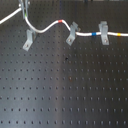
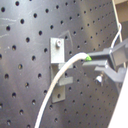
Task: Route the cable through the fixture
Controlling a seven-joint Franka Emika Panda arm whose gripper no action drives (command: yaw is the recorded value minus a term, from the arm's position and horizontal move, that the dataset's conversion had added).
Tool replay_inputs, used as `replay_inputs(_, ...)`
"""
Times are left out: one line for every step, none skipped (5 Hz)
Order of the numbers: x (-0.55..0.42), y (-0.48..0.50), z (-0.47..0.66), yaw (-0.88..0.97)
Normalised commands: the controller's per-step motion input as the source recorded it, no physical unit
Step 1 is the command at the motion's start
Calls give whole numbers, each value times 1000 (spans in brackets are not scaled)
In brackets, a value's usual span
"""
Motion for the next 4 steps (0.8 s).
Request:
replay_inputs(88, 31, 276, 606)
replay_inputs(-471, -102, 18, 20)
replay_inputs(-694, -128, -38, -51)
replay_inputs(-216, -42, 16, 0)
